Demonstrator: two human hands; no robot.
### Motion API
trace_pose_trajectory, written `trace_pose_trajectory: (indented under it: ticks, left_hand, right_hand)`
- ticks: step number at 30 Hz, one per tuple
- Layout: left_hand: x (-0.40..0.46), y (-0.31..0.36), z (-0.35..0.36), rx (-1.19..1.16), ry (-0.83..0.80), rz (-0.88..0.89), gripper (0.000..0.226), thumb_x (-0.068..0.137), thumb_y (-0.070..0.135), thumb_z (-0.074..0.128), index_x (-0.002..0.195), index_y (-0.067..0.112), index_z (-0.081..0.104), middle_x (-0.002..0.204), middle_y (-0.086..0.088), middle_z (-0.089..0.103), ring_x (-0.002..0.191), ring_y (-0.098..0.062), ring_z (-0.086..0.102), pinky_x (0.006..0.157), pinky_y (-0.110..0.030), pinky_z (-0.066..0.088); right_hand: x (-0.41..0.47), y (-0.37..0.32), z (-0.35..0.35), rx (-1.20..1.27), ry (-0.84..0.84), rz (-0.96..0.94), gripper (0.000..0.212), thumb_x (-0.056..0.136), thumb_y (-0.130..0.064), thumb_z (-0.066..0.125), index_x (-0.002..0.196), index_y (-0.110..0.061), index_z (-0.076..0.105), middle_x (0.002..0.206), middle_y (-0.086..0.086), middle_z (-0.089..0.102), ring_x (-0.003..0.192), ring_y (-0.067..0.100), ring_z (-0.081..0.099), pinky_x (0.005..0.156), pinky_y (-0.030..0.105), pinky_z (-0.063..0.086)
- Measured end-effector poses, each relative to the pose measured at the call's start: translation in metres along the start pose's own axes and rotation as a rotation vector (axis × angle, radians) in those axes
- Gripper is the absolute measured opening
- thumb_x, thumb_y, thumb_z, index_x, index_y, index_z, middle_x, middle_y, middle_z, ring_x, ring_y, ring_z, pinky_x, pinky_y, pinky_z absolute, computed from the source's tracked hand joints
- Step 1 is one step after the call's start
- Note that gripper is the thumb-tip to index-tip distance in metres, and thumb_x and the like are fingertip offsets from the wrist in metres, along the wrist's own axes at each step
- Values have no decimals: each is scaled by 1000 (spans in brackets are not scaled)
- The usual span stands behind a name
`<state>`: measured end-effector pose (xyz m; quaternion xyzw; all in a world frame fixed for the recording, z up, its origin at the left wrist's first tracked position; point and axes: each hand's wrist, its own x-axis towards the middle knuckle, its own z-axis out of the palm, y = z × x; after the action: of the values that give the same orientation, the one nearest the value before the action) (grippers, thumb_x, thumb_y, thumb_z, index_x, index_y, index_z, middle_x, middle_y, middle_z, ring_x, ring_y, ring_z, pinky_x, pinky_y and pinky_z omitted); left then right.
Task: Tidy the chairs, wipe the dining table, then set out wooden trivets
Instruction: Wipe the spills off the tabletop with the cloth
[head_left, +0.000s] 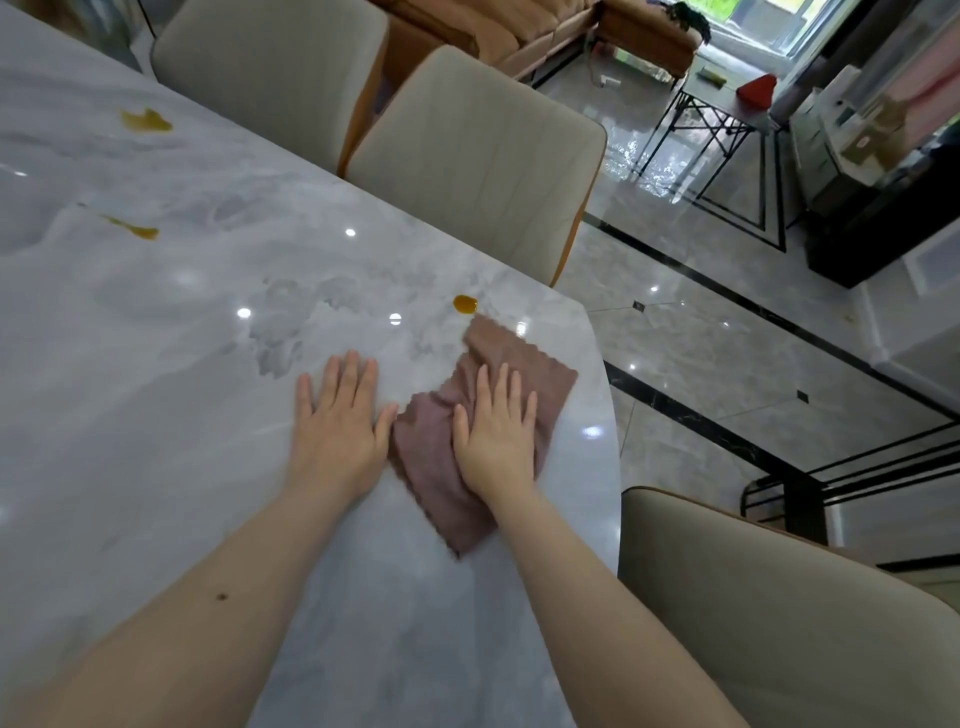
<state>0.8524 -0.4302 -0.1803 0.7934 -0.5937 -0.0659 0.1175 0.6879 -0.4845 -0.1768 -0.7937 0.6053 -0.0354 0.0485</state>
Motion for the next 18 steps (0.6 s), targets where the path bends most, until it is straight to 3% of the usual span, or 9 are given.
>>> trace_pose_trajectory:
  ticks: [2, 5, 7, 9, 10, 12, 14, 18]
  left_hand:
    - [-1, 1, -1, 2, -17, -8, 63, 98, 47, 24, 153, 18, 10, 160, -4, 6, 148, -20, 2, 118, -45, -6]
    - [5, 0, -4, 92, -41, 1, 63, 97, 50, 26, 148, 13, 25, 155, -11, 23, 143, -27, 18, 114, -49, 6]
    - [18, -1, -12, 155, -3, 58, 63, 91, 53, 23, 128, 9, 49, 131, -16, 47, 121, -33, 42, 101, -50, 27]
    - [36, -5, -19, 133, 65, 81, 61, 86, 52, 19, 107, 8, 56, 109, -16, 53, 101, -34, 49, 87, -47, 35]
    - [45, -9, -20, 117, 89, 70, 60, 86, 50, 19, 107, 8, 56, 109, -16, 53, 101, -33, 50, 86, -46, 35]
    - [61, -16, -15, 70, 85, 5, 59, 92, 49, 23, 126, 9, 50, 131, -18, 47, 121, -32, 43, 100, -47, 29]
    - [70, -22, -6, 23, 52, -72, 60, 97, 48, 29, 146, 13, 30, 154, -14, 24, 142, -27, 21, 115, -45, 9]
    - [74, -27, 6, 47, 65, -78, 68, 96, 53, 23, 152, 15, 15, 160, -7, 9, 147, -22, 4, 118, -46, -4]
  right_hand:
    - [-29, 7, 2, 12, 2, -133, 69, 96, -52, 15, 154, -16, 12, 160, 13, 7, 149, 29, 4, 118, 49, -8]
    - [-40, 40, -2, 15, -108, -149, 78, 86, -73, 9, 153, -34, -2, 161, 8, -7, 148, 25, -14, 113, 49, -22]
    - [-20, 58, -7, 12, -121, -52, 83, 80, -79, 8, 151, -39, -7, 161, 7, -11, 146, 24, -19, 113, 52, -20]
    - [8, 65, -9, 7, -121, 45, 88, 77, -82, 8, 151, -38, -8, 161, 9, -10, 147, 27, -17, 114, 55, -17]
    - [21, 66, -8, 5, -117, 81, 89, 76, -83, 9, 151, -37, -7, 161, 11, -9, 147, 29, -16, 113, 57, -16]
    - [47, 66, -5, 4, -108, 127, 90, 76, -84, 12, 152, -37, -5, 160, 14, -8, 147, 32, -14, 111, 59, -15]
    - [73, 65, -5, 6, -111, 121, 90, 76, -85, 14, 151, -39, -3, 160, 15, -8, 147, 33, -13, 111, 60, -15]
    - [122, 56, -4, 5, -128, 34, 84, 80, -81, 18, 151, -41, -2, 161, 13, -8, 147, 31, -12, 112, 59, -13]
